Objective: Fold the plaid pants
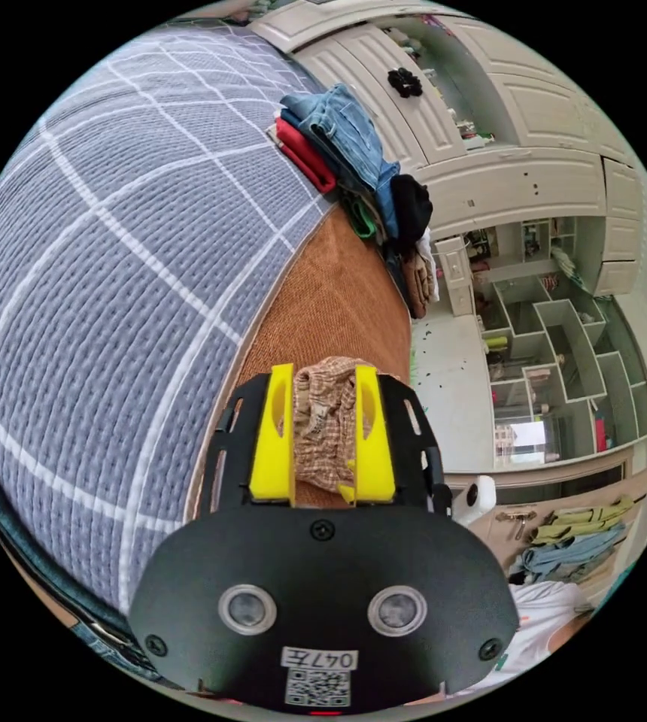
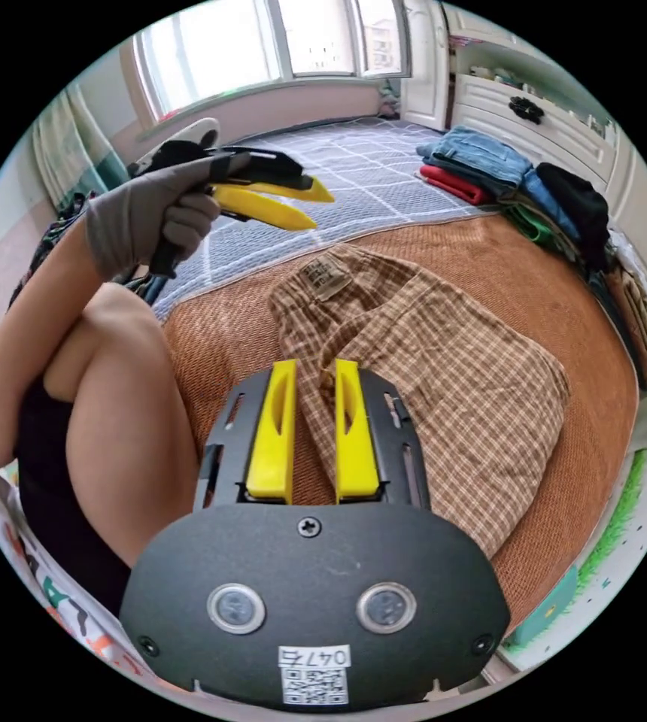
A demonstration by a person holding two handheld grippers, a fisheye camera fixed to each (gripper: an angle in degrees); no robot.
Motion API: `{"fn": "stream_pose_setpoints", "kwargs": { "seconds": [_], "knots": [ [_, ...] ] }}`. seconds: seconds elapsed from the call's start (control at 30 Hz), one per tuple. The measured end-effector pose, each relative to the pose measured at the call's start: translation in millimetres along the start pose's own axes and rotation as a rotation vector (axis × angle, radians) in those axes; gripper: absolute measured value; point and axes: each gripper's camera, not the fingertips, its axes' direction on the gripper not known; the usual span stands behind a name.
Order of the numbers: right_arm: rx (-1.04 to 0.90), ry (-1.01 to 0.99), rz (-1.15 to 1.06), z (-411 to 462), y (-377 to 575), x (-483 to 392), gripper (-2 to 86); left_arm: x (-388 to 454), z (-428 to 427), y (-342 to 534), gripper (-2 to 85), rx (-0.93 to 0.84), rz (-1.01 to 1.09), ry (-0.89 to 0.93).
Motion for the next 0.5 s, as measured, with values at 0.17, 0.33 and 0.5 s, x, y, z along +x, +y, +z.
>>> {"fn": "stream_pose_setpoints", "kwargs": {
  "seconds": [0.17,0.33,0.5],
  "knots": [
    [0.143,-0.014,0.115,-98.8,22.2,40.4,9.4,7.8,26.2,8.0,20.3,-0.236,0.054,-0.089],
    [0.235,0.084,0.516,-177.3,88.2,131.3,8.7,6.3,18.4,21.7,18.3,-0.298,0.07,-0.174],
    [0.164,-0.069,0.747,-177.9,111.5,189.3,8.9,11.1,-12.2,40.4,15.7,-0.318,0.108,-0.245]
  ]
}}
